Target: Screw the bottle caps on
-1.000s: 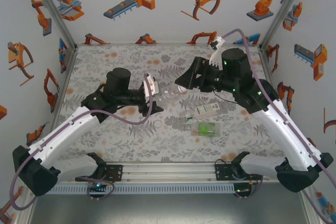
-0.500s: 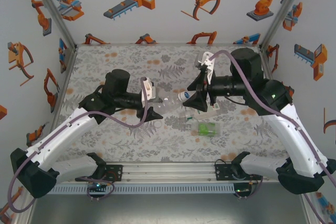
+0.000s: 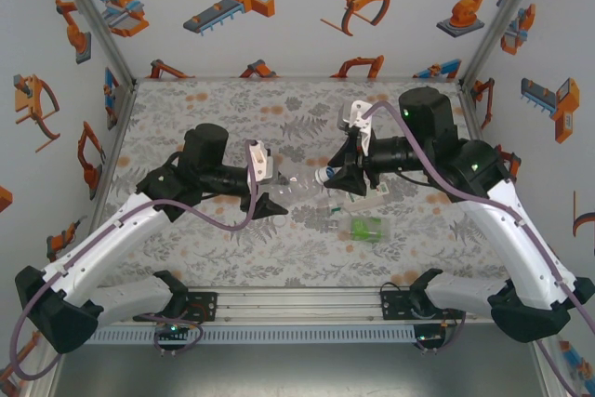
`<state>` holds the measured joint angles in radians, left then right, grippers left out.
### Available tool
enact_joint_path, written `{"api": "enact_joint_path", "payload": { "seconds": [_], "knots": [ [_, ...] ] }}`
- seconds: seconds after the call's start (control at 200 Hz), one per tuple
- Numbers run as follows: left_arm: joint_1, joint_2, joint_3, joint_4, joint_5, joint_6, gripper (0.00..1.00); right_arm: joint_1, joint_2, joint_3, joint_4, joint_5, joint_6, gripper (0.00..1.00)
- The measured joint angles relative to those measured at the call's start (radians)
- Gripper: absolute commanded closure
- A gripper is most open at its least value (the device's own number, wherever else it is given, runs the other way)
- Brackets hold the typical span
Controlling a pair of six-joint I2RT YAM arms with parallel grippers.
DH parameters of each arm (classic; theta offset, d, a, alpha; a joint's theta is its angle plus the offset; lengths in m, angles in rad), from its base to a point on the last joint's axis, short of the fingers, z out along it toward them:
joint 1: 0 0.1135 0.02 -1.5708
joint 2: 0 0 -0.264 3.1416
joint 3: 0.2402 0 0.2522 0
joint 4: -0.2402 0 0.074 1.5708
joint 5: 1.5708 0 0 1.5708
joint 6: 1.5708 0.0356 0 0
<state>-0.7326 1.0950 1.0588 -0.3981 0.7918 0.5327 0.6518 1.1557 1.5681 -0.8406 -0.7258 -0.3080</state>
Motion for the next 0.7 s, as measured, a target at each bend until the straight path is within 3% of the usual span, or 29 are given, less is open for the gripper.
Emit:
{"api": "enact_joint_path", "payload": {
  "seconds": [0.24,0.516,0.701],
  "knots": [
    [0.0,0.0,0.001,0.0,0.003,0.0,1.0,-0.018,0.0,-0.018,0.004,0.009,0.003,0.51],
    [0.0,-0.002,0.002,0.0,0.006,0.0,1.0,-0.034,0.002,-0.021,0.041,-0.037,0.026,0.59],
    [0.0,-0.003,0.003,0.001,0.006,0.0,1.0,-0.034,0.005,-0.035,0.061,-0.07,0.049,0.59]
  ]
}}
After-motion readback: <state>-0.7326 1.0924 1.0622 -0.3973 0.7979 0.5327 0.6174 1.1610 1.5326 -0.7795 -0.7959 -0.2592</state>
